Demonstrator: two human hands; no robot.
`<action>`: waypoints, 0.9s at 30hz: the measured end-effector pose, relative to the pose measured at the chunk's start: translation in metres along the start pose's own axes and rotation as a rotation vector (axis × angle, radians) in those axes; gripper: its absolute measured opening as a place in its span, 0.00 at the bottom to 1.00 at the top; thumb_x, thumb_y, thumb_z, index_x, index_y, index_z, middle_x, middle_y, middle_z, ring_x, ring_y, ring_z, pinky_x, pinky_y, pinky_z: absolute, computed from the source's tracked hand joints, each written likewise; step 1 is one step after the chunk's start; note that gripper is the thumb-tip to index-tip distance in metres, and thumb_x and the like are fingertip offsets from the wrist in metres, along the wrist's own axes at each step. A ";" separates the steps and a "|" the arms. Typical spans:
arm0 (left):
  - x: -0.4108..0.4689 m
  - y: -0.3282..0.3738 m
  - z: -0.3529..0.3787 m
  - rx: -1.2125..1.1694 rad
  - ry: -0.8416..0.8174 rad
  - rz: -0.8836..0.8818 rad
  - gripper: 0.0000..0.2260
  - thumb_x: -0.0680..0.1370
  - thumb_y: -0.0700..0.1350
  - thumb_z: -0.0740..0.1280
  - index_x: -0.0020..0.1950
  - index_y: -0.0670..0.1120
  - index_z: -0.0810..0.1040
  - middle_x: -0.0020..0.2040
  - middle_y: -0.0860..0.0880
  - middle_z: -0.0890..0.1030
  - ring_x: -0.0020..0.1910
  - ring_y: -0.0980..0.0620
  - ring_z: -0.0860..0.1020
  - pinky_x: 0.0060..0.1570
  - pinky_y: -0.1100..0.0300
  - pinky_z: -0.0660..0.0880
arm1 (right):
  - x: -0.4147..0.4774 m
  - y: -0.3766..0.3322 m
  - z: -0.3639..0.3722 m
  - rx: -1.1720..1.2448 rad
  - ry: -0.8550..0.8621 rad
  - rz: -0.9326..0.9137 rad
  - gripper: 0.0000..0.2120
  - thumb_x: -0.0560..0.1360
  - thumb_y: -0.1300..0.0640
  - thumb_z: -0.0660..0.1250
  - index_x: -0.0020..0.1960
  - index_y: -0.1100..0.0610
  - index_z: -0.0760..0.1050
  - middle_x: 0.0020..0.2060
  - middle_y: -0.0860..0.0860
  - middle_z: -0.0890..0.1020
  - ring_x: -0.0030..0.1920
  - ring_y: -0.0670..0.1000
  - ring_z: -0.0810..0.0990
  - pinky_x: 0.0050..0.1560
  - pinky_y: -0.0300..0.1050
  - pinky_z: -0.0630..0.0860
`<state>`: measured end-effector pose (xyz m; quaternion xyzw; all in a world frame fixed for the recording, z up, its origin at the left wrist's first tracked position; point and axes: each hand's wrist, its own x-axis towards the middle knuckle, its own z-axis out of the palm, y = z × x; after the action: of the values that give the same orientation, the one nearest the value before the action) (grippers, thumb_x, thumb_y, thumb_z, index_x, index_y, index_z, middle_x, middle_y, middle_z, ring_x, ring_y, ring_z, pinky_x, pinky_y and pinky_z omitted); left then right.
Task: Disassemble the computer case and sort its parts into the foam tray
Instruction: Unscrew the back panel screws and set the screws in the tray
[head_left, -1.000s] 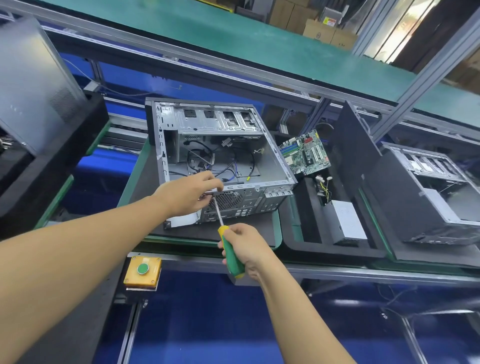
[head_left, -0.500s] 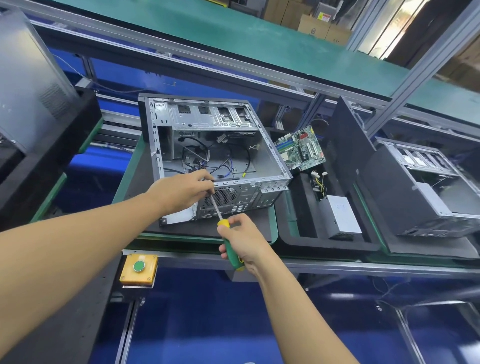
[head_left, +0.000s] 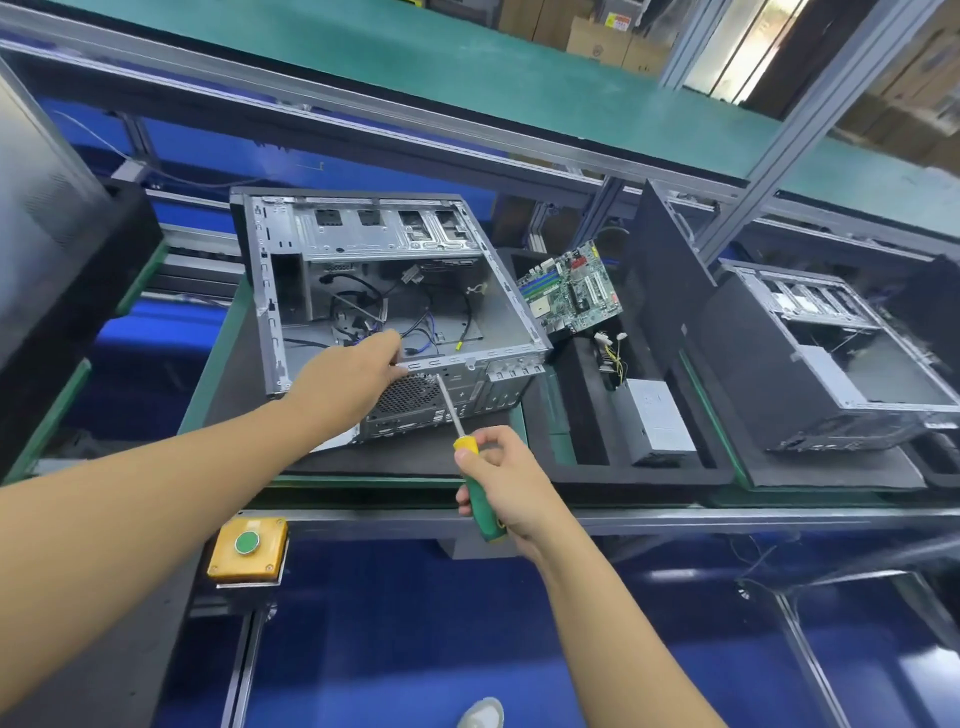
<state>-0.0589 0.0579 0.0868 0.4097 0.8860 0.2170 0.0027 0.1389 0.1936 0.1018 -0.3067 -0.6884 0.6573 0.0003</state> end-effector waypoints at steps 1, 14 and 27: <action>0.002 0.004 0.002 -0.040 0.027 -0.056 0.08 0.84 0.51 0.58 0.48 0.50 0.64 0.32 0.51 0.74 0.31 0.45 0.73 0.28 0.53 0.64 | 0.001 0.000 -0.007 0.005 0.007 0.000 0.08 0.80 0.57 0.66 0.57 0.55 0.70 0.43 0.53 0.78 0.33 0.49 0.79 0.38 0.47 0.82; 0.080 0.144 0.041 -0.314 -0.002 0.259 0.03 0.77 0.42 0.72 0.49 0.44 0.80 0.44 0.49 0.82 0.43 0.49 0.78 0.45 0.56 0.72 | 0.035 -0.004 -0.140 0.194 0.219 -0.024 0.08 0.80 0.58 0.66 0.56 0.58 0.70 0.43 0.57 0.77 0.30 0.50 0.78 0.34 0.47 0.78; 0.156 0.218 0.170 -0.392 -0.442 -0.370 0.09 0.79 0.34 0.63 0.48 0.39 0.83 0.44 0.42 0.85 0.42 0.46 0.85 0.47 0.53 0.82 | 0.068 0.008 -0.260 0.258 0.262 0.121 0.07 0.79 0.55 0.67 0.55 0.53 0.71 0.44 0.57 0.77 0.29 0.49 0.78 0.32 0.45 0.78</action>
<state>0.0263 0.3604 0.0440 0.2708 0.8648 0.2851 0.3123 0.1917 0.4572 0.1019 -0.4279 -0.5726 0.6935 0.0894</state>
